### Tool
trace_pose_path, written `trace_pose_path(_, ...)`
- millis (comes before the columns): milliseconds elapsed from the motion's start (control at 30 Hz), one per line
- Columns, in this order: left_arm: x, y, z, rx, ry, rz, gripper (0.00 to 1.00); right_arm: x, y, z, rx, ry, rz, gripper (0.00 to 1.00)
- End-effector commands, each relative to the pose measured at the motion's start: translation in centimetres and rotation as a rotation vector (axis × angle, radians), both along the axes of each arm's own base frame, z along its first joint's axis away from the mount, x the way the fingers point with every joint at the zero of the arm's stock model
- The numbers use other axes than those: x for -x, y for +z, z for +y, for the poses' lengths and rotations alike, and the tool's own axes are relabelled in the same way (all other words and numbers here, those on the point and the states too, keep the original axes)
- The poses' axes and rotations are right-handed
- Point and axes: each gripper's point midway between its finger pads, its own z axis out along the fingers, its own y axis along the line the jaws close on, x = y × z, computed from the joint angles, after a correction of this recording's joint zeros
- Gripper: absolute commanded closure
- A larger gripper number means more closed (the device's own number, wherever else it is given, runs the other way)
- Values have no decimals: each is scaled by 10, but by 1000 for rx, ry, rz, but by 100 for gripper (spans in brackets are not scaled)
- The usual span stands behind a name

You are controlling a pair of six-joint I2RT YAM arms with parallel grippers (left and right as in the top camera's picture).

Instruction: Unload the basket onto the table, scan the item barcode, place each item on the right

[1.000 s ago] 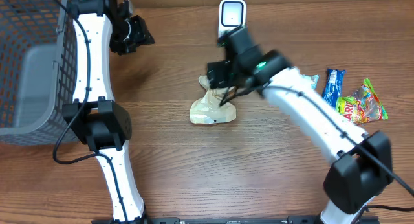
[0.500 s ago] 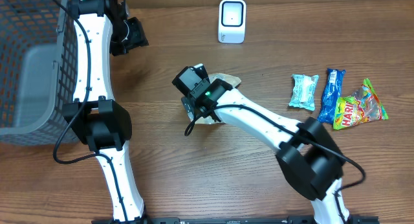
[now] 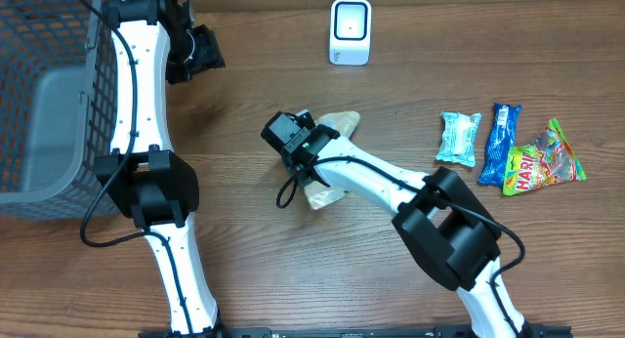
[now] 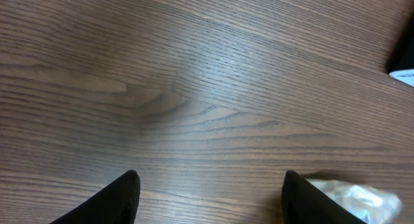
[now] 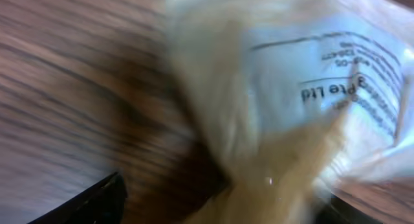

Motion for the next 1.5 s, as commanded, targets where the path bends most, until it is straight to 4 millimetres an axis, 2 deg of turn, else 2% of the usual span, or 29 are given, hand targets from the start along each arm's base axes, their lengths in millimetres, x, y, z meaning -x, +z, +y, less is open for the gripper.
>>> trace_pose_path(0, 0, -2, 0, -12, 4, 6, 37, 2, -15, -7, 31, -5, 42, 23)
trace_pose_path(100, 0, -2, 0, -12, 4, 6, 35, 3, -15, -9, 38, -8, 47, 40)
trace_pose_path(167, 0, -2, 0, -12, 4, 6, 32, 3, -13, -9, 38, -7, 49, 55)
trace_pose_path(200, 0, -2, 0, -13, 4, 6, 29, 2, -10, -8, 37, -7, 48, 66)
trace_pose_path(300, 0, -3, 4, -35, 11, 8, 24, -1, 8, -5, 25, -8, 38, 90)
trace_pose_path(433, 1, -3, 8, -59, 17, 11, 21, -1, 40, 8, -41, 8, 41, 94)
trace_pose_path(567, 1, -3, 8, -59, 17, 11, 20, 8, 74, 30, -172, 78, 92, 96)
trace_pose_path(733, 3, -4, 8, -59, 17, 18, 16, 28, 119, 51, -467, 227, 274, 96)
trace_pose_path(867, 6, -4, 8, -58, 16, 30, 15, 46, 157, 51, -798, 386, 482, 96)
trace_pose_path(967, 7, -5, 8, -57, 16, 37, 15, 47, 179, 38, -1020, 468, 576, 96)
trace_pose_path(1067, 8, -5, 7, -56, 16, 41, 15, 35, 171, 19, -1067, 436, 591, 96)
trace_pose_path(1233, 8, -5, 5, -56, 11, 41, 15, 33, 131, 7, -1061, 362, 647, 95)
trace_pose_path(1300, 9, -5, 4, -56, 9, 43, 15, 36, 115, 7, -1070, 336, 687, 87)
trace_pose_path(1333, 9, -5, 3, -55, 8, 43, 15, 38, 106, 7, -1078, 321, 715, 79)
trace_pose_path(1467, 9, -5, 4, -56, 8, 43, 15, 37, 93, 6, -1057, 298, 730, 60)
